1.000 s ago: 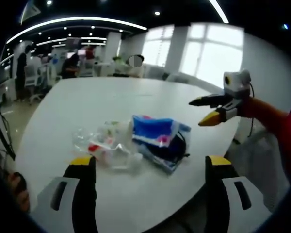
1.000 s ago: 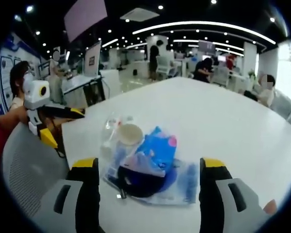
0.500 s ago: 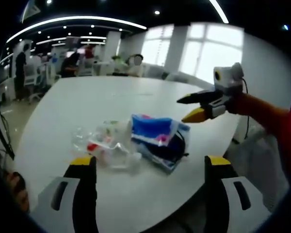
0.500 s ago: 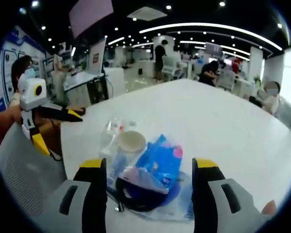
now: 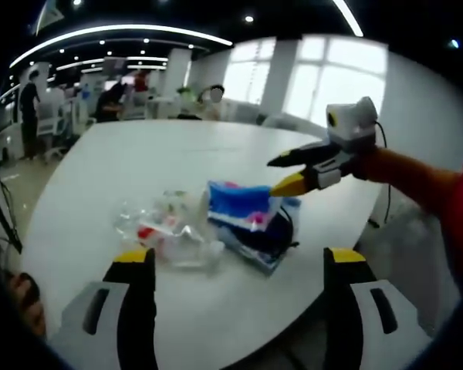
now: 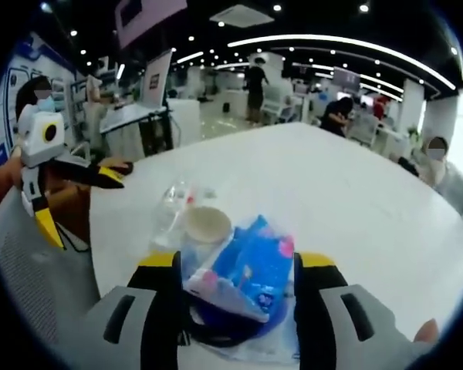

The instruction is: Arrange the tabletop items into an orderly group along one side of the table until the central work area is clear of visible clutter.

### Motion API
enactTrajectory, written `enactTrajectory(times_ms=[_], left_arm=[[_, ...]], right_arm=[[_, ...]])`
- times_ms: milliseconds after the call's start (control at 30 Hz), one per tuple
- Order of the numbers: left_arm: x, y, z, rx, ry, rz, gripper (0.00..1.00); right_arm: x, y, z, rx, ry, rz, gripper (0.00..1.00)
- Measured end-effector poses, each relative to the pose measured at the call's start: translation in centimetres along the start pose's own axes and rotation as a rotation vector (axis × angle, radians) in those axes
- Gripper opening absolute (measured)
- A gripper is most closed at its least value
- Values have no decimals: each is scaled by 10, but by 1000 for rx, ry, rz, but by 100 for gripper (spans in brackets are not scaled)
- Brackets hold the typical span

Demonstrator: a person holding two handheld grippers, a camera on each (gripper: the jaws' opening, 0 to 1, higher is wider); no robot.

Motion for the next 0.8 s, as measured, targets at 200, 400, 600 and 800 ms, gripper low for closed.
enactTrajectory(times_ms=[200,400,600,800], left_arm=[[0,0,0,2,0,-4,87],[0,0,0,-2,2,-4,86],[0,0,0,-2,0,-3,86],[1,0,0,-2,3,-3,85]], right_arm=[[-1,3,11,-29,-2,-18,51],[-1,7,18,-55,1,-26,44],[-1,11,26,-86,2,-29,38],[-1,13,33,-105,1,-34,33]])
Point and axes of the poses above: the point that each gripper's makers call its tool centre point, and the gripper's own axes: z roughly forward along the fingers, x roughly to its right, y roughly out of its underside, the point moved 6 cm from there along -z, roughly backward along the fingers, and after that the axes turned 10 degrees about -z, right-handed, at the moved point
